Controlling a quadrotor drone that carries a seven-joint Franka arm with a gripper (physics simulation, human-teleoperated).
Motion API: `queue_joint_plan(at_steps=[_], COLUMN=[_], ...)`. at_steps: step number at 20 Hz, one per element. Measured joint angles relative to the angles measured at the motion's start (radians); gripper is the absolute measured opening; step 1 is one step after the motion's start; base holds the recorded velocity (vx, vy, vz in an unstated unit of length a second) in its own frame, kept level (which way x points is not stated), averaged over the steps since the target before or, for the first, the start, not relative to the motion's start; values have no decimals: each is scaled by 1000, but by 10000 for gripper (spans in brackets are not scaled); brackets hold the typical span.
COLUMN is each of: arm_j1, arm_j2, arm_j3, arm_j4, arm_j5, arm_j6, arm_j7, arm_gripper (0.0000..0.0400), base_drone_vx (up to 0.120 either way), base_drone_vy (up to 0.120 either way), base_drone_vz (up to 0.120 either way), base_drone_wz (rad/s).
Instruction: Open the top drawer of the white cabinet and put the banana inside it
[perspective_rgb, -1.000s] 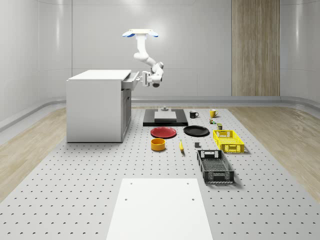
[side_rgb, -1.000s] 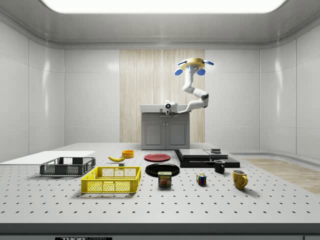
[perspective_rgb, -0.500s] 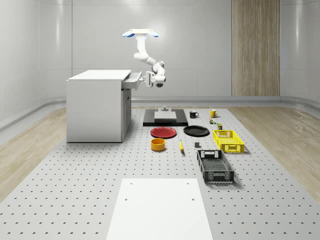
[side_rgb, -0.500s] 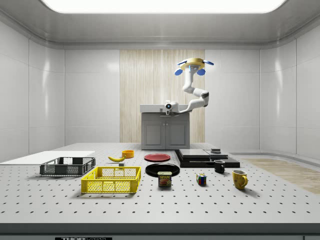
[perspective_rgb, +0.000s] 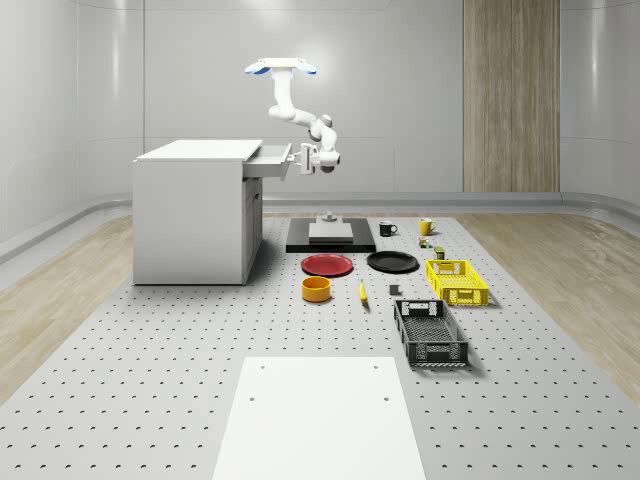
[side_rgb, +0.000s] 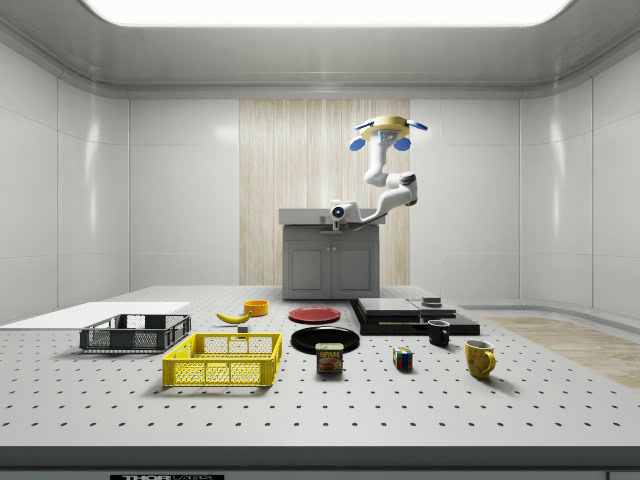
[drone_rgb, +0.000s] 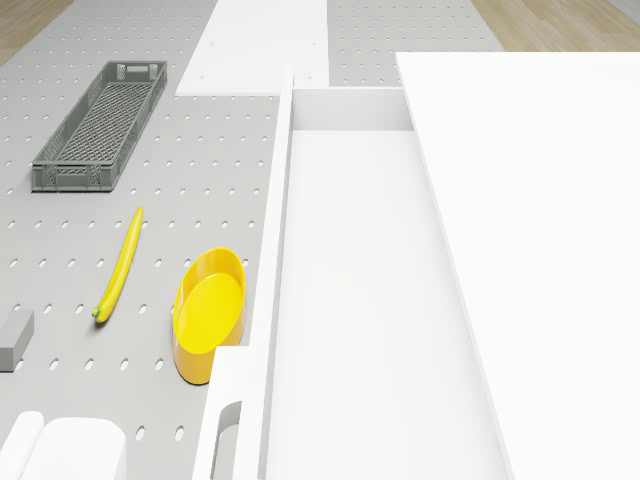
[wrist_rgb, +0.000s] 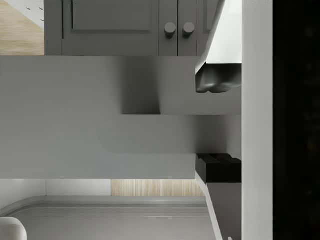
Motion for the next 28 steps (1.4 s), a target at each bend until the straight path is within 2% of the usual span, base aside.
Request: queue_joint_plan(at_steps=[4, 9, 24, 25, 27, 28], arm_j1=[15, 32, 52, 59, 23, 9], arm_j2=[-5, -14, -43, -93, -202, -247], arm_j3=[-26, -42, -52, -83, -141, -166], arm_j4=[52, 93, 117, 87, -80, -154], arm_j5=[-17, -32, -44, 31, 253, 366], arm_j6=[-41, -69, -76, -35, 112, 170], arm_j7=[27, 41, 63, 55, -36, -97], arm_gripper=[131, 112, 105, 106, 107, 107], base_drone_vx=[0, 0, 0, 0, 0, 0], base_drone_vy=[80, 120, 120, 40, 40, 120], base_drone_vz=[0, 0, 0, 0, 0, 0], base_drone_wz=[0, 0, 0, 0, 0, 0])
